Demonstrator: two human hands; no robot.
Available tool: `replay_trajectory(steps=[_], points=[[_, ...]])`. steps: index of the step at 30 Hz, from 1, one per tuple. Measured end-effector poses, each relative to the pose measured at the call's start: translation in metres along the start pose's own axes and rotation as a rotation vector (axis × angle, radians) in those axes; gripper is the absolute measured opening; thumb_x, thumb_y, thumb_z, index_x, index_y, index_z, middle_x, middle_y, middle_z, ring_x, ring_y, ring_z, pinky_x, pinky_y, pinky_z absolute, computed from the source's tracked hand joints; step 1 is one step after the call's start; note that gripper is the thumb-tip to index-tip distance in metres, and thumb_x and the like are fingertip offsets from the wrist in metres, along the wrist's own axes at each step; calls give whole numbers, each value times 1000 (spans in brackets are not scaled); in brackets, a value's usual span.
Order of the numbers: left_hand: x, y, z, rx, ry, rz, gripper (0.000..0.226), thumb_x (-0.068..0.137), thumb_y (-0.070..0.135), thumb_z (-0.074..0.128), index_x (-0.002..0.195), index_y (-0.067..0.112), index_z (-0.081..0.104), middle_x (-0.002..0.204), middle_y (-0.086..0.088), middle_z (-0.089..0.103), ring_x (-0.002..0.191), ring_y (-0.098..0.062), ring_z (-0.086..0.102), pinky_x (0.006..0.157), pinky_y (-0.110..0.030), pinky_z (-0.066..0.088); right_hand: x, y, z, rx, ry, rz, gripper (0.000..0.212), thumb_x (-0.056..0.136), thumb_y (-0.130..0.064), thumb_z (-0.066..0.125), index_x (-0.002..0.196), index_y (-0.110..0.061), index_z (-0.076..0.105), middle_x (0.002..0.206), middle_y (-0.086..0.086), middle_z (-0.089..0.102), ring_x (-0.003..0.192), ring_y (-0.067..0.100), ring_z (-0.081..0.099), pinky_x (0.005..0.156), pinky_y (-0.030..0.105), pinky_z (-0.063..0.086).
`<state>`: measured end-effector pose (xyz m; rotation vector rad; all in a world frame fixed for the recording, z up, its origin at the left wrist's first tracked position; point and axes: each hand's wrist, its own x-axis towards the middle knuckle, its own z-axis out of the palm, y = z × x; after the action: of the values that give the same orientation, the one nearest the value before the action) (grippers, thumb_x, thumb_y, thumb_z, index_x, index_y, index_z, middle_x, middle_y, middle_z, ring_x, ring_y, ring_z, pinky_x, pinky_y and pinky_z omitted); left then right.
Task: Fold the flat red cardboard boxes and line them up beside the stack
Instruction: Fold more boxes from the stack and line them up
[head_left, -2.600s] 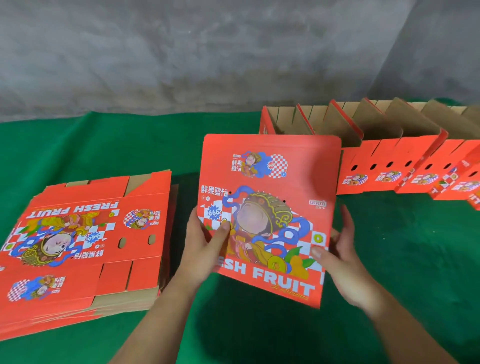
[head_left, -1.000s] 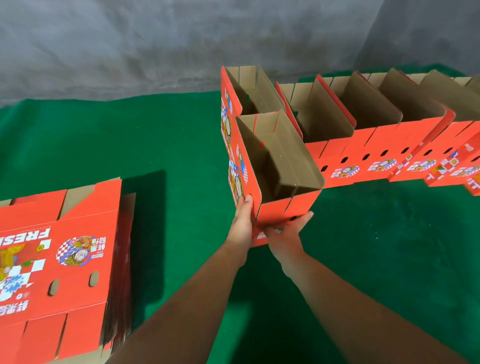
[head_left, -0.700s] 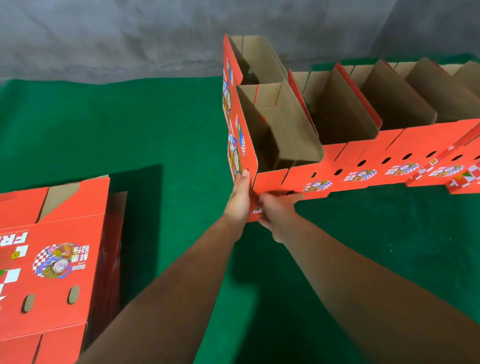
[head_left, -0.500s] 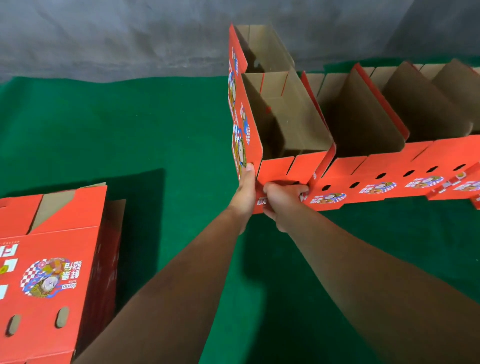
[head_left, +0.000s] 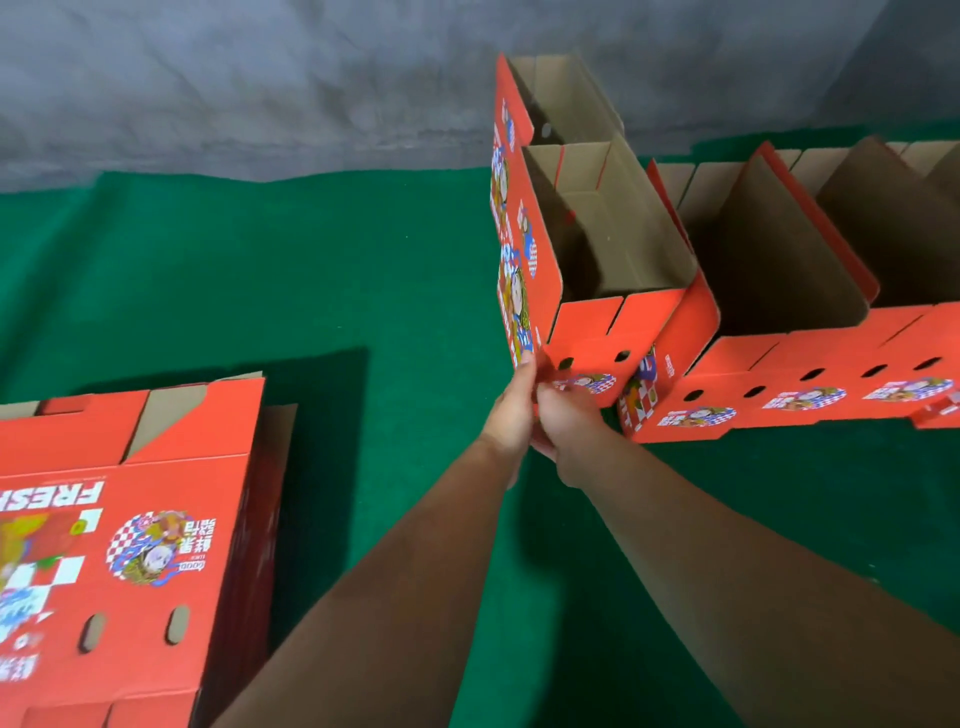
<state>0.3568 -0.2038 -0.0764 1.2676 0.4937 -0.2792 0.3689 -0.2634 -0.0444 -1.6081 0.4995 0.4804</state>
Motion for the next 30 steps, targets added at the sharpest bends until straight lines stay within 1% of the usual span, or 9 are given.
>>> replay_trajectory(steps=[3,5,9,11,14,17,23,28,30], points=[[-31,-9,-14,-58,49,-5,54,106,64,36,89,44,83,96,17,80,91,-2,74,79,-23,53,-28,18,19,-78,-12,-55,41,102,-40,53,121,-6,66,114,14,70,96,28,69,79,33,50],[-58,-8,-31,-52,101,44,54,108,57,40,79,39,82,78,28,75,74,14,69,66,-10,50,-50,27,32,-111,-73,-81,38,101,-38,50,101,-4,67,98,16,71,94,31,71,77,32,46],[-125,-10,-89,160,213,173,22,108,38,54,113,26,71,97,23,74,87,18,66,66,1,43,-102,49,69,-150,-226,-89,31,99,-36,52,115,-14,67,105,6,70,97,24,70,81,33,54],[-166,-5,-128,305,228,226,36,103,40,59,132,20,66,122,15,68,112,5,63,81,2,42,-132,68,89,-158,-284,-55,34,97,-36,55,128,-24,60,120,3,70,109,23,68,98,43,56],[-215,-10,-202,943,429,297,62,93,52,47,149,25,56,156,0,52,147,-21,42,123,-30,26,-180,97,114,-220,-405,5,40,99,-26,51,139,-24,53,118,2,65,105,22,65,104,49,53],[-253,-35,-259,1322,642,-60,61,101,52,33,161,42,26,174,3,16,158,-41,15,128,-59,2,-217,117,132,-208,-493,89,38,101,-20,50,138,-25,50,113,1,65,90,18,62,91,37,57],[-284,-93,-256,1362,553,-58,77,103,62,27,164,40,-13,175,1,-19,156,-52,-15,125,-62,-6,-242,147,142,-161,-528,164,15,99,-21,53,108,-24,64,111,7,75,91,20,69,87,35,55],[-298,-120,-189,1356,406,61,83,101,55,38,166,36,-10,173,0,-24,154,-52,-24,125,-60,-10,-236,148,110,26,-340,221,12,95,-20,64,100,-15,74,86,3,78,72,20,70,73,33,58],[-302,-127,-161,1357,293,104,82,98,43,44,167,30,2,173,-7,-22,155,-50,-23,126,-57,-11,-226,142,93,115,-271,269,18,97,-24,62,106,-13,73,98,10,77,82,26,72,79,38,58]])
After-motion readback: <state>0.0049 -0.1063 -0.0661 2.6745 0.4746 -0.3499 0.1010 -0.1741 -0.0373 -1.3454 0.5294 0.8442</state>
